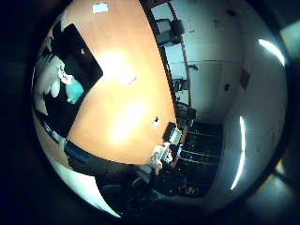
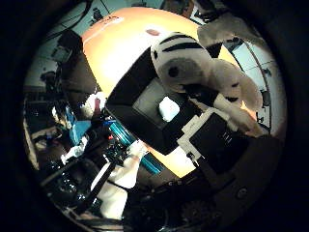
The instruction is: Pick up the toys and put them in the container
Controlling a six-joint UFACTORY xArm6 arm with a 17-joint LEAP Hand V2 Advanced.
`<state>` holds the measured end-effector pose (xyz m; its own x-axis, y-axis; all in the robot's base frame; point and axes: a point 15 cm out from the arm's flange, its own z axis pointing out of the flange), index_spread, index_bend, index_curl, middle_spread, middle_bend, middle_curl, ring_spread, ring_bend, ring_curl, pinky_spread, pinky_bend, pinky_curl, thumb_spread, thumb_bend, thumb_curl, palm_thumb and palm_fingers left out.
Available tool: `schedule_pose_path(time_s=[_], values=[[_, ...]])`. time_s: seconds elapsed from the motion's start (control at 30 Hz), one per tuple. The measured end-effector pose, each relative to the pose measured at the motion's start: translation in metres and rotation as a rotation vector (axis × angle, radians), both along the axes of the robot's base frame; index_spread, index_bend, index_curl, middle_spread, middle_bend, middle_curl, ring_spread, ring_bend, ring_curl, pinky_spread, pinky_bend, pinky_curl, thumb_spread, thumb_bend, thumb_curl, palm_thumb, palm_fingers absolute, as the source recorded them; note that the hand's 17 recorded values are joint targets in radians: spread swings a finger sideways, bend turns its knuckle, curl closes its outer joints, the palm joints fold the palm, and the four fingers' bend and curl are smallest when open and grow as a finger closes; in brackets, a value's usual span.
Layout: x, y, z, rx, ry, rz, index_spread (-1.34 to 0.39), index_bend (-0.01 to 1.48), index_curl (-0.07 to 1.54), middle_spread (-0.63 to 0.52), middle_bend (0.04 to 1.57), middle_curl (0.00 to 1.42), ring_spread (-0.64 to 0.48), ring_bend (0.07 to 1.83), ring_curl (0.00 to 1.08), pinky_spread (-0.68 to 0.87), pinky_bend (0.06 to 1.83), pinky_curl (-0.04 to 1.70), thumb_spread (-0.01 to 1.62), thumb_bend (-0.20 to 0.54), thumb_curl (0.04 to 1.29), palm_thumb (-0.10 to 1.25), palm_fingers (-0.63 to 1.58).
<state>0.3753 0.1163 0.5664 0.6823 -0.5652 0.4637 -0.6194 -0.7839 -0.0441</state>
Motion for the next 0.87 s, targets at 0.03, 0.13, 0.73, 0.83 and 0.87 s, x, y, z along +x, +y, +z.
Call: schedule_pose_path(time_s=[0.03, 0.13, 0.73, 0.83, 0.87], values=[[-0.001, 0.001, -0.001, 0.006, 0.003, 0.003, -0.52, 0.73, 0.40, -0.43, 0.41, 0.50, -0.11, 0.31, 0.19, 0.35, 0.33, 0.17, 0.93, -0.032, 0.42, 1.00, 0.34], [-0.002, 0.002, 0.000, 0.011, 0.004, 0.007, -0.51, 0.30, 0.28, -0.24, 0.25, 0.44, -0.02, 0.39, 0.22, 0.37, 0.47, 0.23, 0.94, -0.062, 0.37, 0.83, 0.17], [-0.007, -0.001, 0.004, 0.102, 0.012, 0.005, -0.49, 0.15, 0.23, 0.03, 0.20, 0.34, 0.15, 0.41, 0.24, 0.40, 0.55, 0.28, 0.92, -0.029, 0.28, 0.42, 0.05], [-0.009, -0.003, 0.008, 0.107, 0.003, 0.002, -0.48, 0.16, 0.24, 0.03, 0.20, 0.34, 0.15, 0.40, 0.24, 0.40, 0.53, 0.28, 0.92, -0.030, 0.28, 0.43, 0.06], [-0.010, -0.004, 0.009, 0.108, 0.002, 0.001, -0.49, 0.16, 0.24, 0.03, 0.20, 0.34, 0.15, 0.40, 0.24, 0.40, 0.53, 0.27, 0.93, -0.029, 0.28, 0.43, 0.06]])
